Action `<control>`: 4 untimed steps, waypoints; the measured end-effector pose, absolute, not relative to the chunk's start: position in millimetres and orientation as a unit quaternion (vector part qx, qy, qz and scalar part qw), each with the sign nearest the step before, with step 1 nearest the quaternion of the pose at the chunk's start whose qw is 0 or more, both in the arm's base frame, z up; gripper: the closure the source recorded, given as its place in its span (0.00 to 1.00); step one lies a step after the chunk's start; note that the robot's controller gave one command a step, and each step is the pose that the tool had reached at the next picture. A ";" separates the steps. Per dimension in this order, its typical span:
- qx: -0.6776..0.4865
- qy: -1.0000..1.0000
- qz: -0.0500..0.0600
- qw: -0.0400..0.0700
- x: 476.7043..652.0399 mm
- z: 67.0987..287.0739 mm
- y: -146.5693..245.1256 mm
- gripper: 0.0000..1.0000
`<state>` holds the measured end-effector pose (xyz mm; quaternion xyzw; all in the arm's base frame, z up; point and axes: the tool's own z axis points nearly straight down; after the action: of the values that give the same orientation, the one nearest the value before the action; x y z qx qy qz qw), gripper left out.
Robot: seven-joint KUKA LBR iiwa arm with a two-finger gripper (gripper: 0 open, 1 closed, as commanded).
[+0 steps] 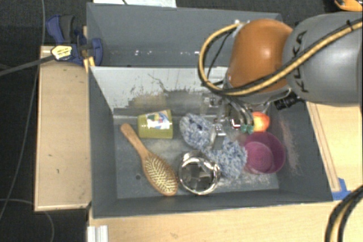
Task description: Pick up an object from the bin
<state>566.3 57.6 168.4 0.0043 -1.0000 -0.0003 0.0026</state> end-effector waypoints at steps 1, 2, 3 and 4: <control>0.003 -1.000 0.000 -0.001 568.0 173.1 57.2 0.00; -0.260 -0.966 0.000 0.003 568.4 68.1 -8.2 0.00; -0.083 -0.997 -0.002 -0.003 560.0 70.9 -9.4 0.00; -0.223 -0.975 -0.002 -0.002 567.7 71.0 -7.1 0.00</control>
Offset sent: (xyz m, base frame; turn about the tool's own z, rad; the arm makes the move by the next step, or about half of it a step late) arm 0.0030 -0.0648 -0.0984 0.5323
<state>567.7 -7.1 71.0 -0.2226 -0.9749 -0.0015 -0.0020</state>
